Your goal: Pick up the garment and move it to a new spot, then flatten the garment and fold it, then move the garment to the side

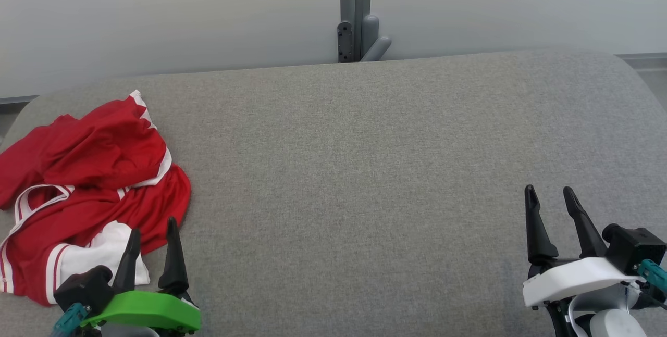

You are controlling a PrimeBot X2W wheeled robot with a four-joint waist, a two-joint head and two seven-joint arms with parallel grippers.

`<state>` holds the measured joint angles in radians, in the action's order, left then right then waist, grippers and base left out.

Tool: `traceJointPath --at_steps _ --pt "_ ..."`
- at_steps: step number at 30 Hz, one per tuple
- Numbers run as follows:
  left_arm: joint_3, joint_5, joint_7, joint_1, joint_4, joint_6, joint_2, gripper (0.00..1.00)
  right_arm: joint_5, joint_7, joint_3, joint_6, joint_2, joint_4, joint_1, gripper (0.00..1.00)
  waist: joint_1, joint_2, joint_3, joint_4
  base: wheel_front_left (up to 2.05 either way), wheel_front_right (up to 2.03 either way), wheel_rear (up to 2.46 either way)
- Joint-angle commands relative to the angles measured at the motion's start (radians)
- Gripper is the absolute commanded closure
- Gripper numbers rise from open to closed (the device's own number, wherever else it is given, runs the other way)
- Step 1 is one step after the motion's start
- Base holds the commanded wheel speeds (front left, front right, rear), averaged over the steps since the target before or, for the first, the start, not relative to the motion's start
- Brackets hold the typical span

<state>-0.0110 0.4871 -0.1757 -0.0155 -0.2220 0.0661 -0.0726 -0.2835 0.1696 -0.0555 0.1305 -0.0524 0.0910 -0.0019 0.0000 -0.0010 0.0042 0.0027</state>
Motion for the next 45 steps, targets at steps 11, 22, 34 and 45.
traceJointPath --at_steps 11,22,34,45 --pt "0.013 -0.126 -0.032 0.018 0.002 0.015 0.005 0.00 0.083 0.035 -0.026 0.000 0.000 0.006 0.015 0.00 0.0000 0.0007 0.001 -0.001 0.00 0.00 0.00" --pt "0.013 -0.212 -0.052 0.024 -0.001 0.018 0.010 0.00 0.165 0.058 -0.035 0.000 0.001 0.014 0.022 0.00 0.0000 0.0008 0.003 -0.002 0.00 0.00 0.00" --pt "0.017 -0.295 -0.074 0.030 -0.009 0.017 0.016 0.00 0.259 0.081 -0.028 0.000 0.001 0.016 0.022 0.00 0.0000 0.0010 0.002 -0.001 0.00 0.00 0.00" --pt "0.019 -0.351 -0.090 0.037 -0.012 0.018 0.019 0.00 0.321 0.097 -0.028 0.000 0.000 0.015 0.030 0.00 0.0000 0.0010 -0.003 -0.001 0.00 0.00 0.00"
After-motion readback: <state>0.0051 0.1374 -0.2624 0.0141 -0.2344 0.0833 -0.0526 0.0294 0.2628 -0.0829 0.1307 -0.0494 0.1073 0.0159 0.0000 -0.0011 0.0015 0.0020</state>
